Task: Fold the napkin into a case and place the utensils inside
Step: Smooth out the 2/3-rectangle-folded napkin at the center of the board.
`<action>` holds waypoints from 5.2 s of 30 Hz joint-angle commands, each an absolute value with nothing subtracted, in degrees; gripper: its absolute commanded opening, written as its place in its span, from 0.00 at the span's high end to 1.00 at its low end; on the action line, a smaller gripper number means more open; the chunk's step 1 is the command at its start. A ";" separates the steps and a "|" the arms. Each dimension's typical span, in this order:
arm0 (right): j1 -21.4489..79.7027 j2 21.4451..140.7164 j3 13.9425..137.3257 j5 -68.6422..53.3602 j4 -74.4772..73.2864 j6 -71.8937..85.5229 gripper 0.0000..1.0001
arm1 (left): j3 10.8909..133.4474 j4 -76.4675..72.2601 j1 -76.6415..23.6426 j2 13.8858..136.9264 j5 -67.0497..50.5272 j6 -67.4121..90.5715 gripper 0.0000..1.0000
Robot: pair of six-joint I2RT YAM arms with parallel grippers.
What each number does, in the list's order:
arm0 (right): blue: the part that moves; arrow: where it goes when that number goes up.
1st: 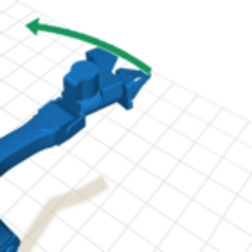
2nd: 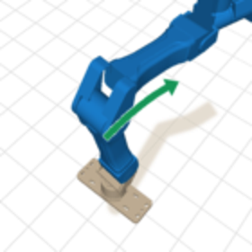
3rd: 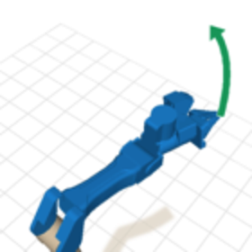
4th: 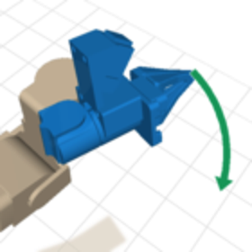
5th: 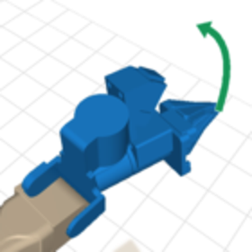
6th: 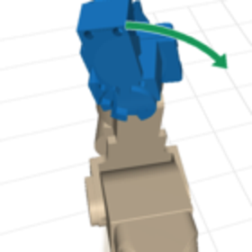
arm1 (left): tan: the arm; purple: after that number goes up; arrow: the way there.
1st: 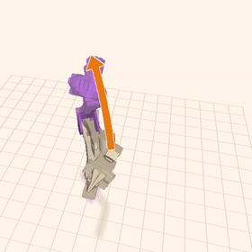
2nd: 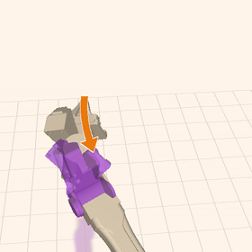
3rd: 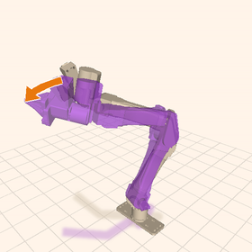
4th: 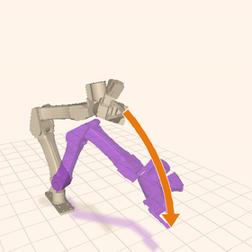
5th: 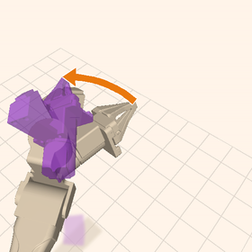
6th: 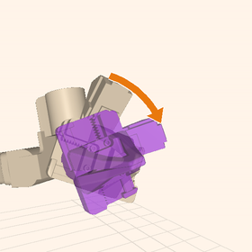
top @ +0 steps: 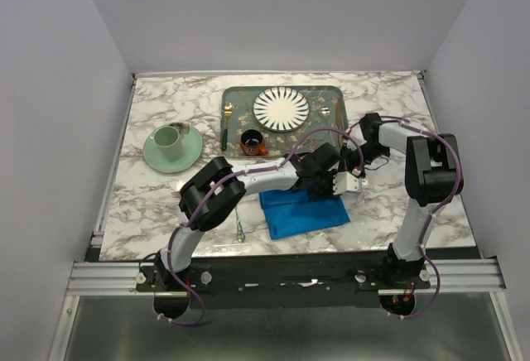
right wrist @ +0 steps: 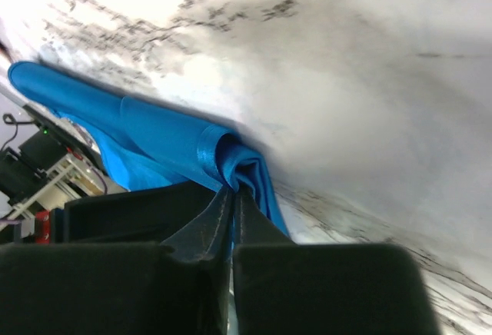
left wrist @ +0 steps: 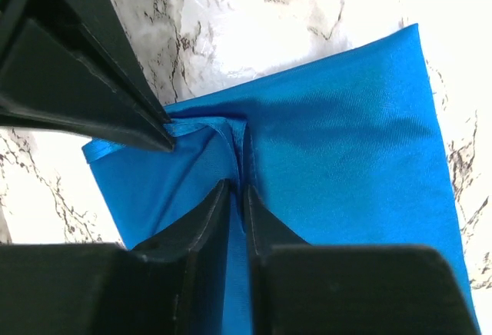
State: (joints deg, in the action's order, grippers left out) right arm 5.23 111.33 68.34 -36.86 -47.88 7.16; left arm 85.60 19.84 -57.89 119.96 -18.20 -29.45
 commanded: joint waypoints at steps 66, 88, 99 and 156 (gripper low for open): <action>5.89 113.03 72.07 -29.88 -48.95 7.12 0.99 | 74.00 37.61 -48.60 102.93 -23.02 -36.83 1.00; 5.89 112.15 72.68 -26.90 -49.30 7.21 0.99 | 71.19 36.74 -48.78 111.09 -27.52 -29.09 1.00; 5.80 105.47 68.20 -27.77 -52.82 3.52 0.99 | 69.52 39.73 -46.41 111.27 -19.87 -37.88 1.00; 8.26 104.59 71.29 -41.67 -48.87 5.10 0.67 | 77.52 41.13 -44.56 117.07 -15.03 -41.22 1.00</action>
State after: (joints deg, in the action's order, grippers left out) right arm 7.77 101.95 74.59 -39.83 -52.53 3.70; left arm 78.52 42.81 -45.69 112.66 -24.53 -38.61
